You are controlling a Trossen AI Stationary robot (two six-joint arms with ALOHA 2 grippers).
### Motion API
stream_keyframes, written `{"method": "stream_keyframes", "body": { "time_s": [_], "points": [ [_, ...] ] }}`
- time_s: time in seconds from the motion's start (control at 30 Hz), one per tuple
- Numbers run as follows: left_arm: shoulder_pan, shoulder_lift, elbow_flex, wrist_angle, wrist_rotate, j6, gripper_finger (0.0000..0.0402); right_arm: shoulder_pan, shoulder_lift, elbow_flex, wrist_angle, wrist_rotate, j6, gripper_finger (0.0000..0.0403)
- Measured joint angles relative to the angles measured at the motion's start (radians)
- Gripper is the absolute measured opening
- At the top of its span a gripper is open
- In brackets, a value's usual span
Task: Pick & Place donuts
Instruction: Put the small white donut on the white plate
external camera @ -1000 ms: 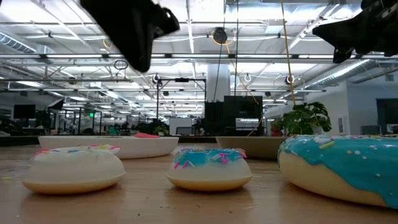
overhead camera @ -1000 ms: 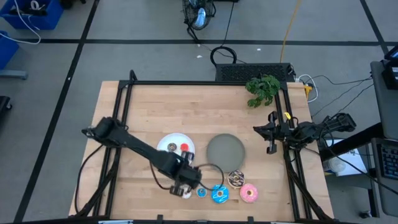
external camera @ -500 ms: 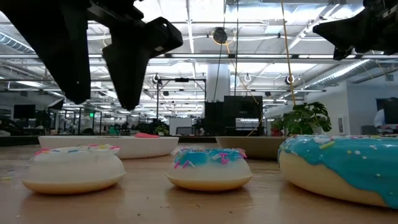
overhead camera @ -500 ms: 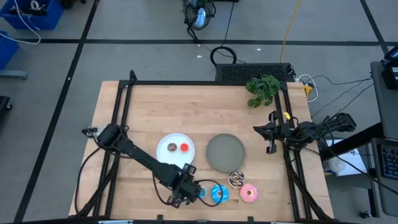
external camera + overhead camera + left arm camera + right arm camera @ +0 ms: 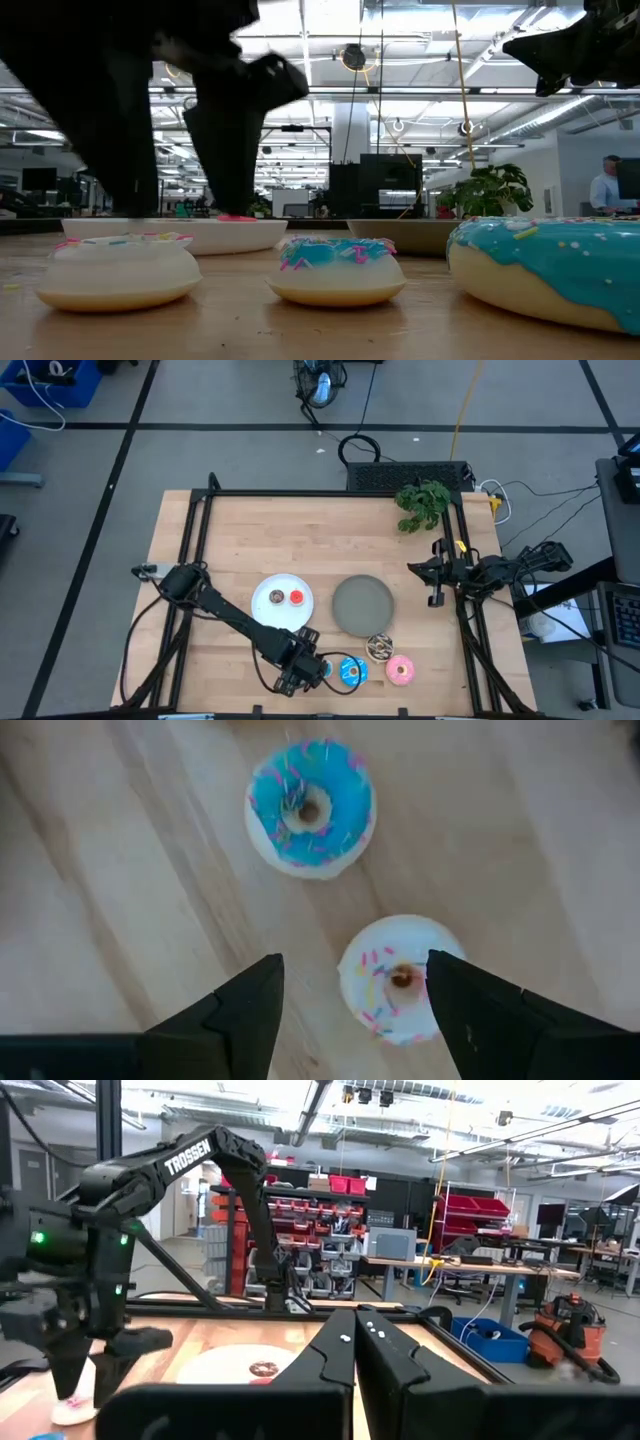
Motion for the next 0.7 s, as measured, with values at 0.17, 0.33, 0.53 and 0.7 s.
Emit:
{"method": "stream_keyframes", "body": {
  "time_s": [0.17,0.33,0.53,0.7],
  "points": [
    [0.002,0.021,0.000,-0.027,-0.008,0.001,0.0246,0.000,0.006,0.000,0.002,-0.002,0.000,0.0000],
    [0.003,0.019,0.000,-0.033,-0.018,0.001,0.0246,0.000,0.009,0.000,0.002,-0.003,0.000,0.0000],
    [0.002,0.026,0.000,-0.033,0.009,0.002,0.0246,0.000,0.009,0.000,0.001,-0.003,0.000,0.0000],
    [-0.002,0.045,0.000,-0.024,0.015,0.005,0.0246,0.000,0.009,-0.001,0.002,-0.004,0.000,0.0000]
  ]
}}
